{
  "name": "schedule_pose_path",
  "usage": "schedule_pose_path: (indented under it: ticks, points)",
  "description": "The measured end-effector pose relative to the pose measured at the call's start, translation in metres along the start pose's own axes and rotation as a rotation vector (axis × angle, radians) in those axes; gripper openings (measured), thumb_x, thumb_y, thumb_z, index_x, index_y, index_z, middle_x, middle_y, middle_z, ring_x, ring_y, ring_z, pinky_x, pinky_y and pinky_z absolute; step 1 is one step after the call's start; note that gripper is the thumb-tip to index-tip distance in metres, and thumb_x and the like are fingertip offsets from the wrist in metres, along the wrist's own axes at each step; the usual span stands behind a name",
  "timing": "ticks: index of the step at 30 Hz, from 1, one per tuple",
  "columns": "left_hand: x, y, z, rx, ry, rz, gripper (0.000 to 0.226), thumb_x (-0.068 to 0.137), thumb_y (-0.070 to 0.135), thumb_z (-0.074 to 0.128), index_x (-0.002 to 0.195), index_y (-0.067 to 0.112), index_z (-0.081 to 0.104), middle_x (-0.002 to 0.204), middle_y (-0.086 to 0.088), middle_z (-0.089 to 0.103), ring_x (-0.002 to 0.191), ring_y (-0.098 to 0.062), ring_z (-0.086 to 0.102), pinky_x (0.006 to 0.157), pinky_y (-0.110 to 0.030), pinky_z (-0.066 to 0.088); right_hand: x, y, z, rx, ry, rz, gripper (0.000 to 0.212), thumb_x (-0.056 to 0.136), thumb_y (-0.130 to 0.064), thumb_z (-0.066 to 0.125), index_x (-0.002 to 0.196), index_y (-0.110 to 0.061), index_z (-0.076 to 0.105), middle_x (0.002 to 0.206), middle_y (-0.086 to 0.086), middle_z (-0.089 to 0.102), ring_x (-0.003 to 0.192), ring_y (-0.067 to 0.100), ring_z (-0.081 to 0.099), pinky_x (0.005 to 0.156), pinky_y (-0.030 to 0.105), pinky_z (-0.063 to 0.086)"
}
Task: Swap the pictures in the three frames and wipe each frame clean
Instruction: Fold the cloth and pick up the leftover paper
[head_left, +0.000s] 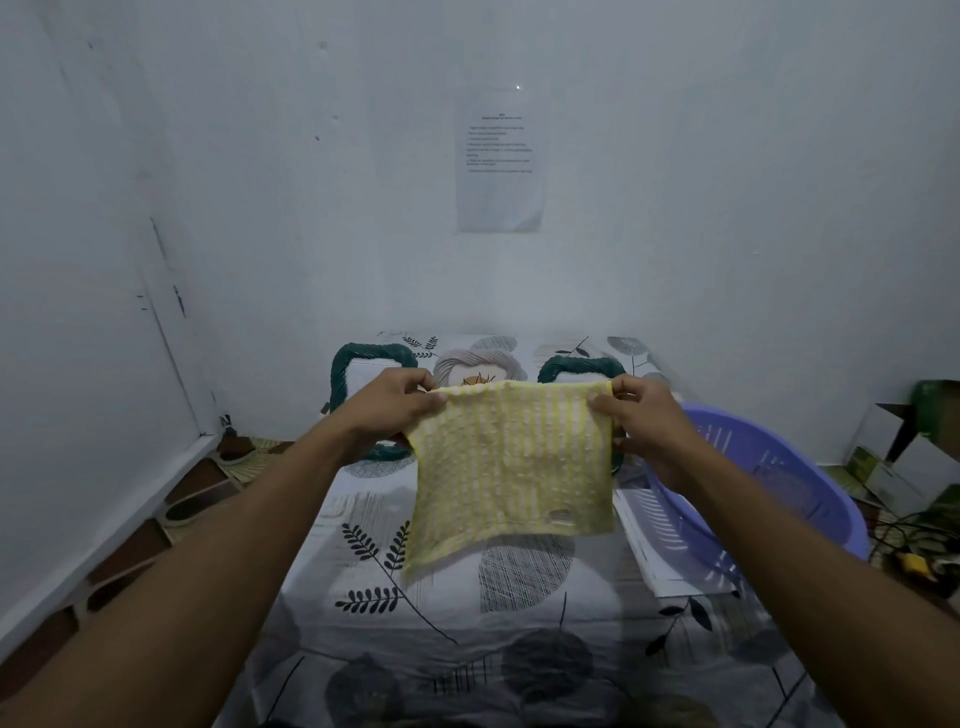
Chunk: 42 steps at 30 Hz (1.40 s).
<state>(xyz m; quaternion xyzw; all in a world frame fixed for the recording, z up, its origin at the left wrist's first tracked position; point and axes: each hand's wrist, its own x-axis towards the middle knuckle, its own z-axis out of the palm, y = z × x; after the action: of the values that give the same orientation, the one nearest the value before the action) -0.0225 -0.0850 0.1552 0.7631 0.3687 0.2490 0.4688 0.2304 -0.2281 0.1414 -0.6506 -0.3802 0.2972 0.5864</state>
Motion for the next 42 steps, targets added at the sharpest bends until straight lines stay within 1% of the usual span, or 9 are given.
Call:
schedule_pose_path:
  ticks: [5,10,16,21,28,33,36,39,42]
  points:
    - [-0.001,0.000,0.010,-0.081,0.055,-0.092,0.011,0.094,0.017,0.059,0.084,0.011,0.058,0.073,-0.006,0.056,0.059,-0.016,0.050,0.053,-0.027,0.044,-0.005,0.004,0.008,0.014,0.030,0.015,0.009,0.092,-0.011,0.062,0.084,-0.008,0.059,0.077,0.007,0.062,0.059,0.016,0.056,0.047,0.024,0.046]
    - [-0.002,0.009,0.041,-0.222,-0.050,-0.061,0.006,0.094,0.015,0.059,0.089,0.011,0.057,0.071,-0.006,0.051,0.057,-0.015,0.047,0.044,-0.024,0.045,-0.023,0.001,0.042,0.102,-0.188,-0.022,0.025,0.092,-0.007,0.061,0.069,-0.014,0.056,0.057,-0.002,0.052,0.046,0.009,0.047,0.040,0.020,0.040]
    - [-0.005,0.014,0.055,-0.509,-0.132,-0.087,0.017,0.095,0.009,0.055,0.110,0.002,0.061,0.083,-0.008,0.066,0.070,-0.016,0.063,0.057,-0.026,0.055,-0.033,0.001,0.060,0.115,-0.320,-0.065,0.010,0.091,-0.010,0.064,0.082,-0.008,0.068,0.081,0.010,0.069,0.075,0.022,0.067,0.069,0.035,0.057]
    - [-0.009,0.004,0.055,-0.703,-0.094,-0.027,0.015,0.084,-0.004,0.065,0.099,-0.003,0.059,0.089,-0.016,0.065,0.078,-0.024,0.066,0.072,-0.029,0.059,-0.033,0.006,0.060,0.103,-0.222,-0.131,0.010,0.089,-0.008,0.066,0.097,-0.001,0.067,0.093,0.022,0.069,0.079,0.024,0.068,0.072,0.037,0.059]
    - [-0.011,0.007,0.062,-0.600,-0.026,0.072,0.016,0.081,-0.006,0.067,0.096,-0.008,0.065,0.084,-0.017,0.067,0.077,-0.027,0.068,0.070,-0.029,0.057,-0.034,0.004,0.061,0.018,-0.183,-0.233,0.011,0.085,-0.011,0.071,0.096,-0.013,0.072,0.092,0.013,0.071,0.086,0.026,0.070,0.072,0.034,0.059]
    - [-0.013,0.007,0.060,-0.619,0.004,0.083,0.024,0.080,-0.001,0.070,0.103,-0.006,0.066,0.100,-0.021,0.069,0.088,-0.029,0.070,0.078,-0.033,0.058,-0.035,0.003,0.058,0.056,-0.293,-0.182,0.046,0.089,0.013,0.046,0.108,-0.020,0.072,0.094,0.006,0.074,0.085,0.016,0.069,0.081,0.033,0.057]
    - [-0.013,0.005,0.061,-0.484,0.058,0.123,0.024,0.073,-0.007,0.074,0.096,-0.004,0.066,0.097,-0.024,0.066,0.083,-0.029,0.069,0.075,-0.034,0.058,-0.037,0.003,0.058,0.061,-0.309,-0.182,0.046,0.090,0.014,0.045,0.105,-0.020,0.072,0.093,0.006,0.074,0.087,0.019,0.068,0.081,0.034,0.057]
    - [-0.015,0.006,0.056,-0.437,0.040,0.154,0.020,0.076,-0.011,0.070,0.093,-0.002,0.067,0.086,-0.015,0.066,0.078,-0.024,0.065,0.070,-0.029,0.056,-0.029,0.009,0.052,-0.153,-0.151,-0.240,0.038,0.091,0.006,0.052,0.109,-0.023,0.068,0.110,0.002,0.066,0.100,0.018,0.062,0.080,0.037,0.056]
    - [-0.021,0.009,0.043,-0.421,-0.106,0.166,0.021,0.079,-0.012,0.066,0.098,-0.001,0.064,0.090,-0.013,0.064,0.082,-0.023,0.061,0.073,-0.031,0.056,-0.015,0.015,0.035,-0.455,-0.145,-0.399,0.047,0.083,-0.008,0.069,0.125,-0.026,0.056,0.132,-0.007,0.046,0.121,0.011,0.043,0.098,0.031,0.039]
